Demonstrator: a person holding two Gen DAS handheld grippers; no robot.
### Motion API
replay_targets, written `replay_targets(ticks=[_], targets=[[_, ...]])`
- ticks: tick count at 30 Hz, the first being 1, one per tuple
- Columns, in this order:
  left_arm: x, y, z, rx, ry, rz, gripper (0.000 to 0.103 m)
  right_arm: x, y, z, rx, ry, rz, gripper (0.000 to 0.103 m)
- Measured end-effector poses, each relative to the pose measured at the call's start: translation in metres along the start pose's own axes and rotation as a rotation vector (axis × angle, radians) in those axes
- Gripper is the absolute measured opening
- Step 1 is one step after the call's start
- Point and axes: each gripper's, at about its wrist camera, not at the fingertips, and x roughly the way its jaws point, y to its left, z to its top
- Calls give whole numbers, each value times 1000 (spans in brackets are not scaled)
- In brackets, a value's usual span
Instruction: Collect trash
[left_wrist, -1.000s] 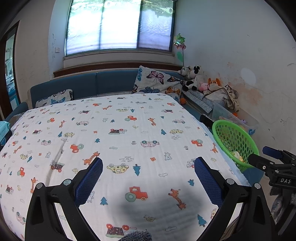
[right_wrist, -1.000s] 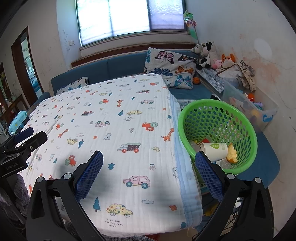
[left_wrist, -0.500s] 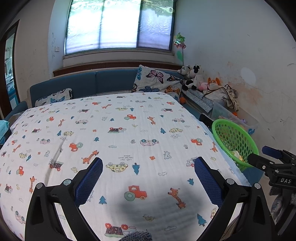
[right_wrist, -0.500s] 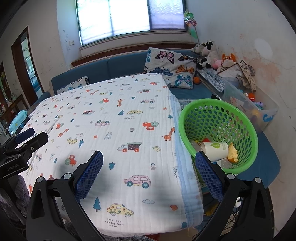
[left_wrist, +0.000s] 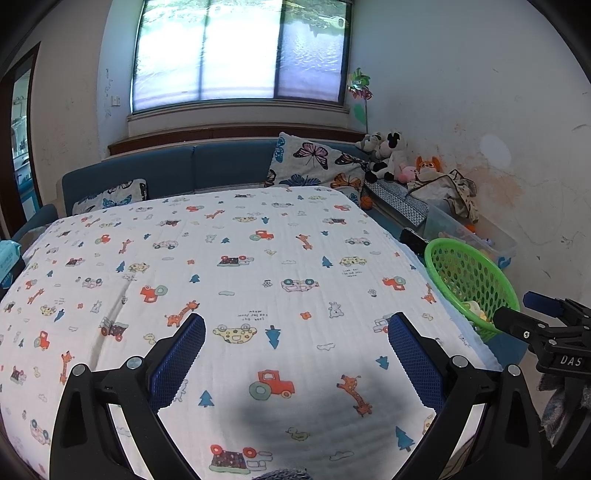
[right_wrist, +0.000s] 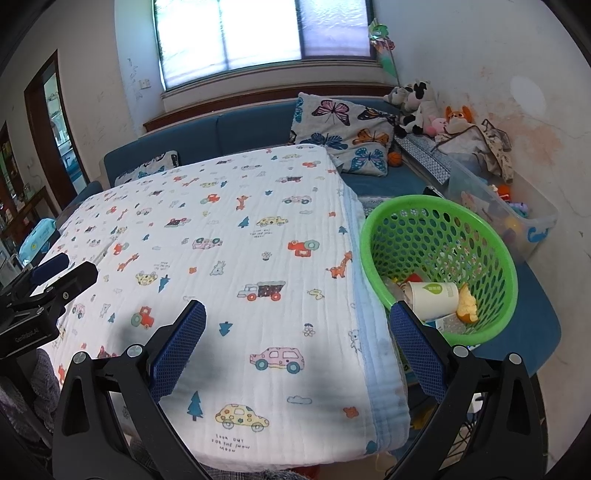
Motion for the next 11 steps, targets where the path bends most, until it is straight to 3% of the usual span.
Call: replay_targets(ticks=[11], targets=[[1, 1, -2, -6, 12, -9, 96, 1, 0, 0, 2, 4, 6, 99]])
